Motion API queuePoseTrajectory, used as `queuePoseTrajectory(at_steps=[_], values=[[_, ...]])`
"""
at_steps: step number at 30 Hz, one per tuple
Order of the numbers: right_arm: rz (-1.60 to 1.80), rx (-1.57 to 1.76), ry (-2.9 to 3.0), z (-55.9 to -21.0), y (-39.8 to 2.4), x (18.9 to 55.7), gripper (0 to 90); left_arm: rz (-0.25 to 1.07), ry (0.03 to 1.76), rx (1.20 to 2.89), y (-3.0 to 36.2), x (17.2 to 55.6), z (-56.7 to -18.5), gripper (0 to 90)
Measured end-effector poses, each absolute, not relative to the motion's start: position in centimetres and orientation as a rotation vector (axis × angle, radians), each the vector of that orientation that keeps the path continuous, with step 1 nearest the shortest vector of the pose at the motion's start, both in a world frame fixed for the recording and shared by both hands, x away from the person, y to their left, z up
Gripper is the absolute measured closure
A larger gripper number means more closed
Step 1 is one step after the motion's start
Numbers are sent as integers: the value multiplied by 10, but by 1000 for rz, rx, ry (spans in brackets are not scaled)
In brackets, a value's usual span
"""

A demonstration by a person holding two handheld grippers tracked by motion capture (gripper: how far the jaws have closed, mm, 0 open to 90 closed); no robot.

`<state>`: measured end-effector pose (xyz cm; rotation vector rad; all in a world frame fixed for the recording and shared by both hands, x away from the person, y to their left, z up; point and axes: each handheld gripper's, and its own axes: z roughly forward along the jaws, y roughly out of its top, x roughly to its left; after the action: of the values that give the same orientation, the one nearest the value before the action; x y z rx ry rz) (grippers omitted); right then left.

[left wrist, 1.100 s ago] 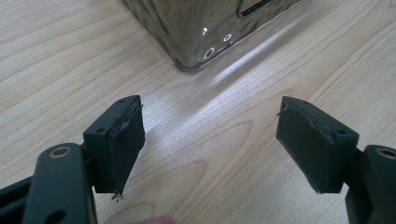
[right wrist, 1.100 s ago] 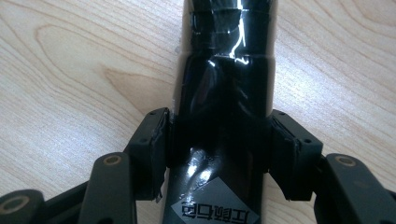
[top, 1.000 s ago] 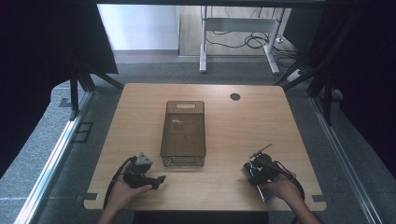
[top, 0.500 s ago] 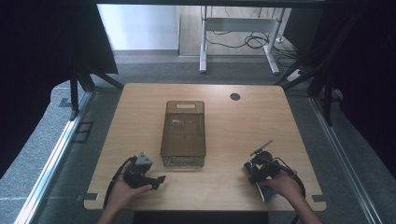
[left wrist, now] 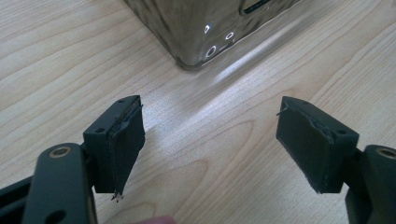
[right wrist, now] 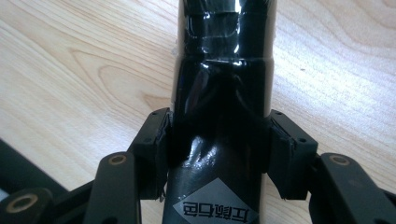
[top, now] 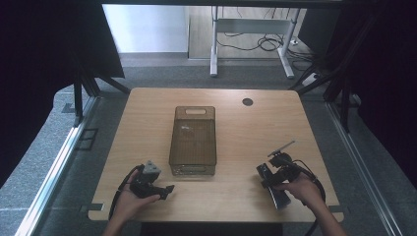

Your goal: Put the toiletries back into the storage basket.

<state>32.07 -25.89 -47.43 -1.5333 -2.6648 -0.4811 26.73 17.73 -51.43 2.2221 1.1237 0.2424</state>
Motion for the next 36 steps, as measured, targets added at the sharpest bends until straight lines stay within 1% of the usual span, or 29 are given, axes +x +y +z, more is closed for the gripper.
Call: queuePoseTrajectory(at_steps=[13,29,36], values=[[-579,-1511,-2611,-458,-257,330,464,238,1125,2223,177,268,-515,239],[-644,-1414,-2626,-444,-221,344,464,240,1120,2227,178,268,-515,239],[-657,-1398,-2632,-429,-203,352,464,239,1120,2226,178,268,-515,238]])
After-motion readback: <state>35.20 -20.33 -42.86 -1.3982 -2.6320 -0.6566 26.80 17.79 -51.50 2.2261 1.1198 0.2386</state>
